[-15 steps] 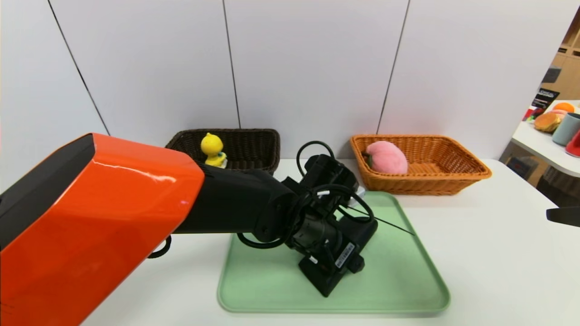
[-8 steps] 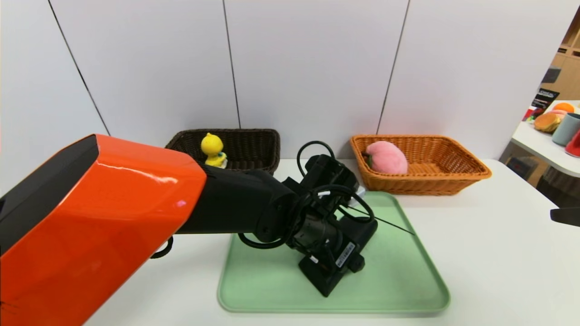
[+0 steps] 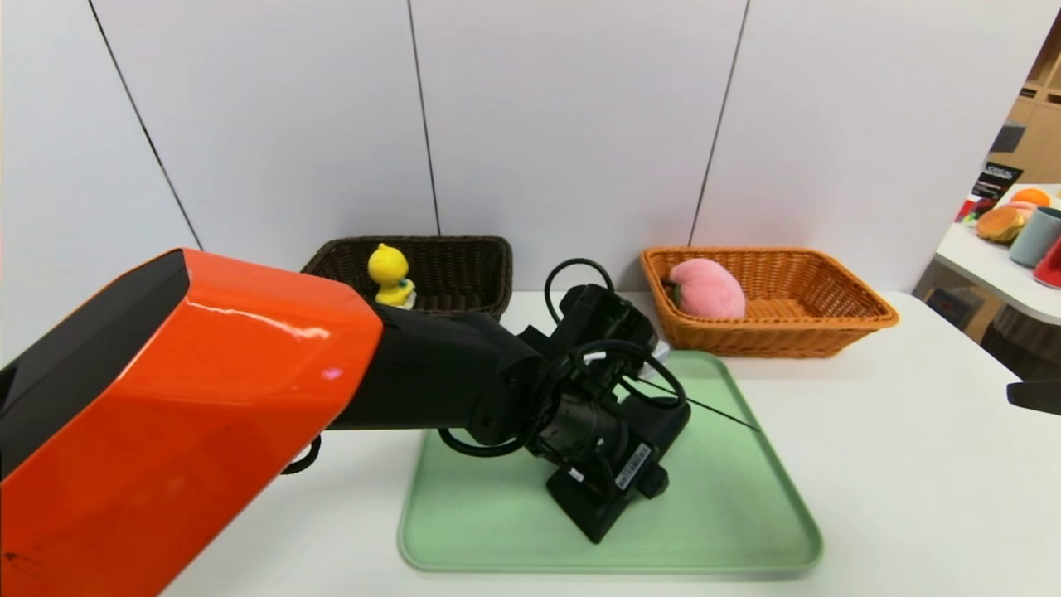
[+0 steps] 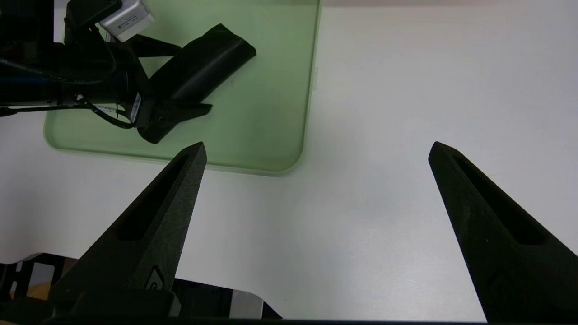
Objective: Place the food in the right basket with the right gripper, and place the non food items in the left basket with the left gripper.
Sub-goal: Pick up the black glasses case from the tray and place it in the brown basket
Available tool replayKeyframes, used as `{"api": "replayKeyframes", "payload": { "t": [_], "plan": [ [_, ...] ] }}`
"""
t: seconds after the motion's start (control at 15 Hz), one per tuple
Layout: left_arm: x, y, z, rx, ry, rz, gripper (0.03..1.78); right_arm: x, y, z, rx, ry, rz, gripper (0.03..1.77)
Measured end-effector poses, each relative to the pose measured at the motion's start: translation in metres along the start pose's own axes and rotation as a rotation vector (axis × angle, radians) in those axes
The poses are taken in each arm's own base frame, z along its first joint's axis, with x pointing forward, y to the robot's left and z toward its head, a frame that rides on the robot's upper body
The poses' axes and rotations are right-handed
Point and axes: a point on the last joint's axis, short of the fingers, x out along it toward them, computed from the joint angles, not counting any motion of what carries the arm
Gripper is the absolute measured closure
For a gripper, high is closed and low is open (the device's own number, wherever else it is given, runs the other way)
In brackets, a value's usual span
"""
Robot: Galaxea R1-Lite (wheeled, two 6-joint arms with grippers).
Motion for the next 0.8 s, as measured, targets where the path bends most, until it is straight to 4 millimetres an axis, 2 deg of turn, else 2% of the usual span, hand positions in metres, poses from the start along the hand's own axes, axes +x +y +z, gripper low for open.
{"api": "replayKeyframes", "payload": {
  "t": [0.8],
  "plan": [
    [0.0047, 0.0006, -0.0015, 0.014, 0.009, 0.013, 0.12, 0.0006, 0.0004, 0.0001, 0.001, 0.005, 0.012, 0.1]
  ]
}}
